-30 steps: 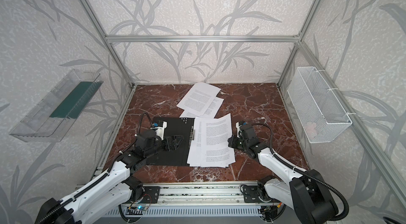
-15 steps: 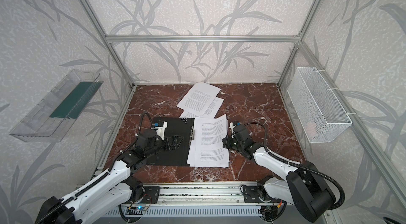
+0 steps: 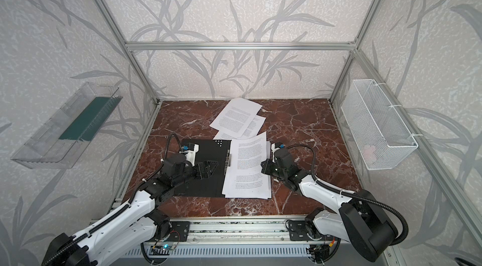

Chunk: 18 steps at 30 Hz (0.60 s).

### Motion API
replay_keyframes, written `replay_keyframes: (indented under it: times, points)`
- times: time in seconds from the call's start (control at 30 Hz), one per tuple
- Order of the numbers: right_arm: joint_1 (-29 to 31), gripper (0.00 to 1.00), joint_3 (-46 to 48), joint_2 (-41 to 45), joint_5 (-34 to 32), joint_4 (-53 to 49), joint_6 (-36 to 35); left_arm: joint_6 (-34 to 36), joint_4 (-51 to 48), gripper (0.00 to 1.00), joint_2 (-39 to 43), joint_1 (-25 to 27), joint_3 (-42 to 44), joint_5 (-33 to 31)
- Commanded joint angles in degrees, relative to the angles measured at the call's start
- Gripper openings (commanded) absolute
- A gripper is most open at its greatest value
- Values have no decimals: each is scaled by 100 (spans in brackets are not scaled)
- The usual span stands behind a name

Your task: Put the files into the folder

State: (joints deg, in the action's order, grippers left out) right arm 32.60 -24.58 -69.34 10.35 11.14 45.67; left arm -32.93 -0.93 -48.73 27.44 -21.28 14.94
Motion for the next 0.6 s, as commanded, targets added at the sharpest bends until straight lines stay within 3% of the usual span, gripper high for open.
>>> replay_keyframes:
  times: [0.0, 0.57]
  points:
    - [43, 0, -11, -96, -51, 233, 74, 101, 136, 99, -22, 29, -202, -6]
    - [210, 0, -159, -499, 120, 350, 80, 101, 123, 99, -31, 39, -202, -52]
